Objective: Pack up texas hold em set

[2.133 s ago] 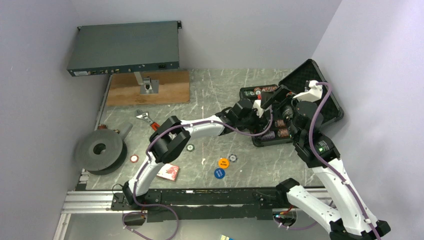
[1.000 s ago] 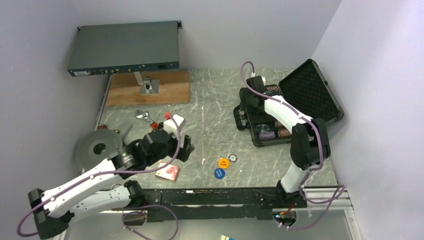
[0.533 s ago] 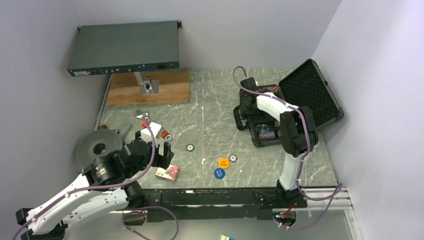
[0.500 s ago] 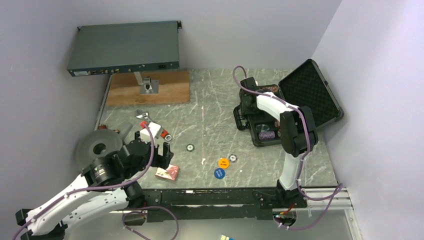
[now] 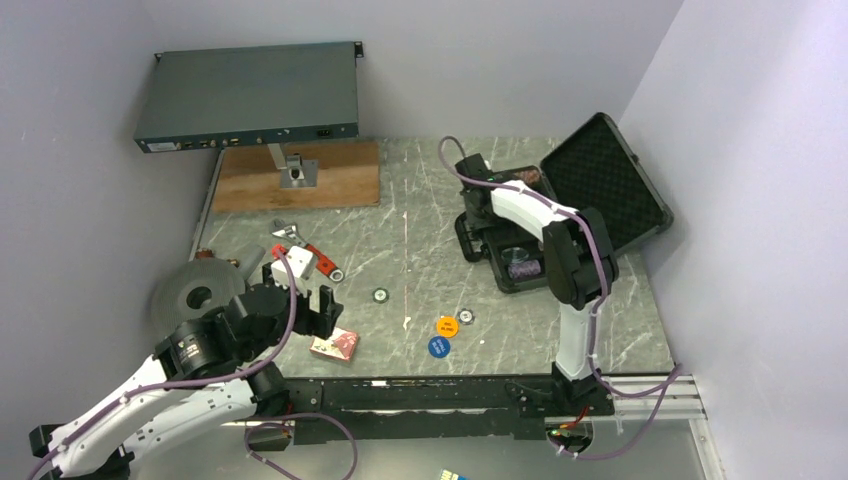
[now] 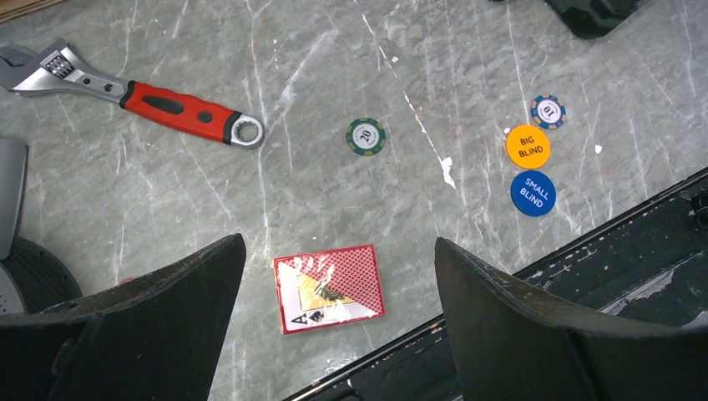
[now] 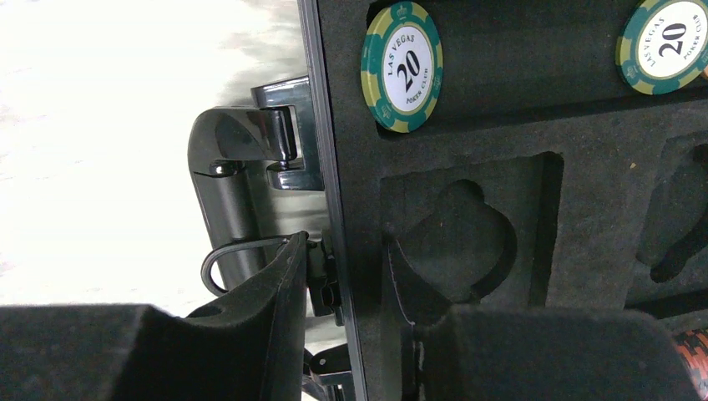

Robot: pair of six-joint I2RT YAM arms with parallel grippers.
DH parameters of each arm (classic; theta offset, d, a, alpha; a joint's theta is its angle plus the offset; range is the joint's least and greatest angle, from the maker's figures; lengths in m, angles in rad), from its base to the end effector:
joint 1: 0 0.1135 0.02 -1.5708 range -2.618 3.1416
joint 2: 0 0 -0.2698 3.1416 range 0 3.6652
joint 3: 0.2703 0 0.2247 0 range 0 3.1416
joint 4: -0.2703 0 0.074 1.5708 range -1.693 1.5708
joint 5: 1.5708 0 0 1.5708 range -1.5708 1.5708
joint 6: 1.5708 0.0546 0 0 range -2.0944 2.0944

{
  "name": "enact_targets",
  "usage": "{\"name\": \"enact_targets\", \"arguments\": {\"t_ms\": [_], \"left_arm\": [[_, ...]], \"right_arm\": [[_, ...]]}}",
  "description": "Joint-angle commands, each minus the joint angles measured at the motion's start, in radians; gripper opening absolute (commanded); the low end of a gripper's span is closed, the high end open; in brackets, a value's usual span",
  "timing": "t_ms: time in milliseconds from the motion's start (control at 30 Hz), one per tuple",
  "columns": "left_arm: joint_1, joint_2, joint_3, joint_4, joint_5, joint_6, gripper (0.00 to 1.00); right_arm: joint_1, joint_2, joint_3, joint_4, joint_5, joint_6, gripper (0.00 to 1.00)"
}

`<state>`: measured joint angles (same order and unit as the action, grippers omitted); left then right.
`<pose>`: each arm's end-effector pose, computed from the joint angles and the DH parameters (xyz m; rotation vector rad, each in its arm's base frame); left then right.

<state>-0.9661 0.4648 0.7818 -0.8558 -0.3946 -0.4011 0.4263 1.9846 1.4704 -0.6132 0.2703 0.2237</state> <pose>0.0586 -0.0478 0.2951 0.3530 2.0616 -0.4225 0.3710 0.1525 0.1919 -0.1860 2.6286 -0.1498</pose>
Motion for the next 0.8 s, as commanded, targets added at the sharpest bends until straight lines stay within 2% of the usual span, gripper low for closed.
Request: {"name": "enact_targets", "arguments": {"t_ms": [0,400,667,733,767], "left_arm": [[0.001,-0.016,0.007,0.020,-0.019,0.021,0.90],[0.000,-0.019,0.007,0.017,-0.030,0.016,0.89],[0.001,-0.022,0.006,0.016,-0.031,0.015,0.89],[0.000,-0.026,0.005,0.018,-0.029,0.016,0.90],[0.001,-0.027,0.005,0.019,-0.028,0.017,0.90]], "right_arm": [[0.170,0.053,0.075,0.063,-0.223,0.018,0.00],[0.387,0.150,0.301,0.083,-0.348,0.123,0.00],[0.422,0.178,0.348,0.063,-0.341,0.130,0.00],[0.422,0.155,0.330,0.064,-0.320,0.125,0.05],[0.422,0.142,0.321,0.065,-0.312,0.120,0.11]]}}
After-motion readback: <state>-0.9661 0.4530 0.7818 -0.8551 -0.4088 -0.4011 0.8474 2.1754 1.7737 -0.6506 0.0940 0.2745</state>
